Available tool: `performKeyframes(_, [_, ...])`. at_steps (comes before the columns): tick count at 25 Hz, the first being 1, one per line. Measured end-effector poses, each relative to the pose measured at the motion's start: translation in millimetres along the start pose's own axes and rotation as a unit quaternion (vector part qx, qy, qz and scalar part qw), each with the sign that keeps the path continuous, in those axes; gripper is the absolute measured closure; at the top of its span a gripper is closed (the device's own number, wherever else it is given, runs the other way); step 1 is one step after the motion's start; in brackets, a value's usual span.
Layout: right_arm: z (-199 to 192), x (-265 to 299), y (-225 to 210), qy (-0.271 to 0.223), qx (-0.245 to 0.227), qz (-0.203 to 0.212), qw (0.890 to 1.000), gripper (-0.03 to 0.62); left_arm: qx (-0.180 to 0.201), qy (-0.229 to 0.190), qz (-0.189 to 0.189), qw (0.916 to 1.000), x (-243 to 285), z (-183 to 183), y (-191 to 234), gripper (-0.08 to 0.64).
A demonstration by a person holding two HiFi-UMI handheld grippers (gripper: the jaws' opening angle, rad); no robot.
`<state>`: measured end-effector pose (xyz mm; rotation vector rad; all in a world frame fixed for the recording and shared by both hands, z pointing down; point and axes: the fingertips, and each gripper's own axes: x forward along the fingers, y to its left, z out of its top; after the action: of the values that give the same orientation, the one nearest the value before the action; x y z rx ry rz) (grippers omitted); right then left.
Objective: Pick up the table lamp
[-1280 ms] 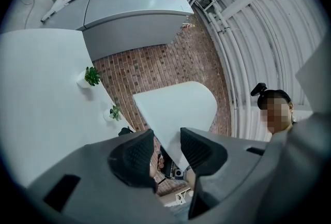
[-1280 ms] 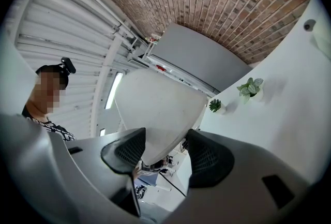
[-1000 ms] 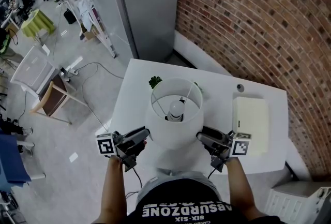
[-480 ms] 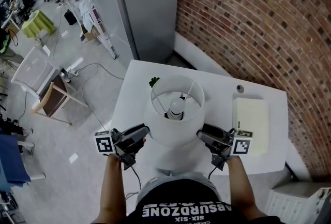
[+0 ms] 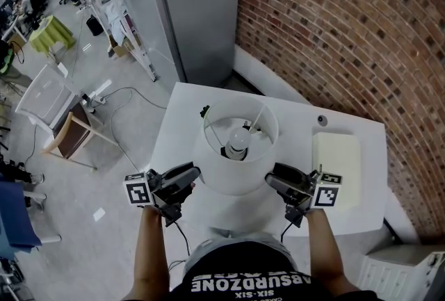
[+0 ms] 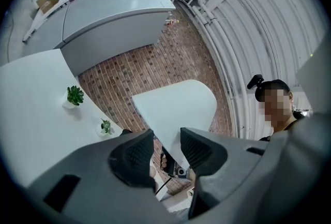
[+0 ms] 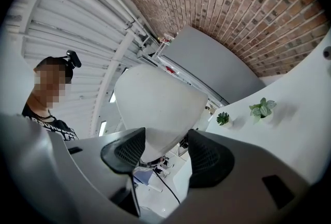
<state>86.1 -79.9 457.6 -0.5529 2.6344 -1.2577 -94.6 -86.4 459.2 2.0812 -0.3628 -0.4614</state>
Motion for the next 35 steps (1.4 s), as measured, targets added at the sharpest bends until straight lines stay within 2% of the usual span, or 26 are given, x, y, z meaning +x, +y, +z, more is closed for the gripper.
performKeyframes(9, [8.6,1.2,7.7,0.003,-0.026,0.002,1.000,0.336,0.013,-0.009,-0.009,0.9998,2.7,7.8,-9.5,0.397])
performKeyframes(25, [24.5,-0.1,26.8,-0.001,-0.067,0.013,0.998,0.334,0.057,-0.011,-0.016,0.9982,12.3,25.9,-37.4,0.397])
performKeyframes(35, [33.0,1.3,43.7,0.008,-0.108,0.015,0.994,0.334,0.078,-0.015,-0.030,0.9964,13.7,36.3,-55.7,0.397])
